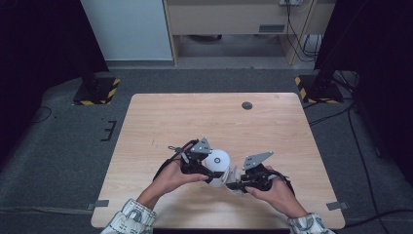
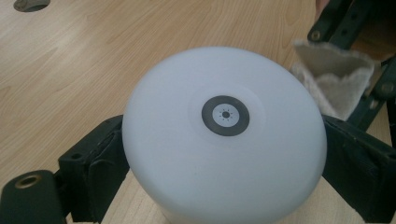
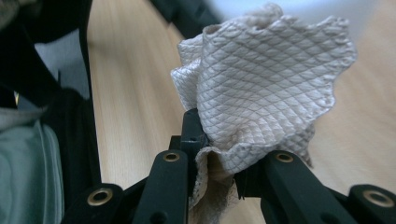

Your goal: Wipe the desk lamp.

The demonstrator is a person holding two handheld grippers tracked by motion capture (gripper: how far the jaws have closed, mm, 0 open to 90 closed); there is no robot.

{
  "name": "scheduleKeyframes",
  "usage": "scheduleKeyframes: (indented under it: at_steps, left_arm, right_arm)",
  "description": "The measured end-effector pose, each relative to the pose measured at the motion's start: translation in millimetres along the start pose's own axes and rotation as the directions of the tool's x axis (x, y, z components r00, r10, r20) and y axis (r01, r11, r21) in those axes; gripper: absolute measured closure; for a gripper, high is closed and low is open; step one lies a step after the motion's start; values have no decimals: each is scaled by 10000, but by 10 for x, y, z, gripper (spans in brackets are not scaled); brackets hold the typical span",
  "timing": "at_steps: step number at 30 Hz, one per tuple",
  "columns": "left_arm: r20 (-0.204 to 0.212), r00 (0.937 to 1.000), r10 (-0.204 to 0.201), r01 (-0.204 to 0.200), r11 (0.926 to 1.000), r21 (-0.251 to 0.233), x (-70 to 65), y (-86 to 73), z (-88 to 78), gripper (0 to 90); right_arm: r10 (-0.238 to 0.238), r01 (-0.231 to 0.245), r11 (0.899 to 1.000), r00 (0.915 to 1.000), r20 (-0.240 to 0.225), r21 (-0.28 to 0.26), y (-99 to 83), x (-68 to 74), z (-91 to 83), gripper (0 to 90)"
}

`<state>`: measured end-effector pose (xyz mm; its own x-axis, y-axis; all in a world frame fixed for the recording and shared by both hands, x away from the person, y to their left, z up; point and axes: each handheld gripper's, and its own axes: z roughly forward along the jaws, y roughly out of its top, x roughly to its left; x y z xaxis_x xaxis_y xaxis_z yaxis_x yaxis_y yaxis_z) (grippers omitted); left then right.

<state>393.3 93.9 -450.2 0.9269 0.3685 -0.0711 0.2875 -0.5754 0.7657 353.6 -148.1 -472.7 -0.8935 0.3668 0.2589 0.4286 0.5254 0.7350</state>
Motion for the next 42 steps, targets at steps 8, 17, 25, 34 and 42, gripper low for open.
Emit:
scheduleKeyframes:
  at_steps: [8, 17, 25, 34, 42]
  left_arm:
    - [-10, 10000, 6, -6, 10000, 19, 3, 1, -2, 79]
    - [-4, 10000, 14, -14, 10000, 17, 4, 0, -2, 79]
    - [-8, 10000, 20, -20, 10000, 22, 4, 1, -2, 79]
    - [-2, 10000, 28, -28, 10000, 32, 6, -2, -6, 79]
    - [0, 10000, 38, -38, 10000, 36, 6, -3, -7, 79]
  right_arm:
    - [900, -858, 9947, 9930, 761, -565, -27, -174, -68, 768]
    - [1357, -1322, 9906, 9819, 1320, -348, -43, -311, 26, 768]
    - [1541, -1585, 9869, 9812, 1159, 299, -90, -319, 112, 769]
    - [1337, -1363, 9892, 9897, 514, 530, -103, -225, 125, 769]
    - [1247, -1247, 9919, 9922, 25, 233, -80, -183, 60, 770]
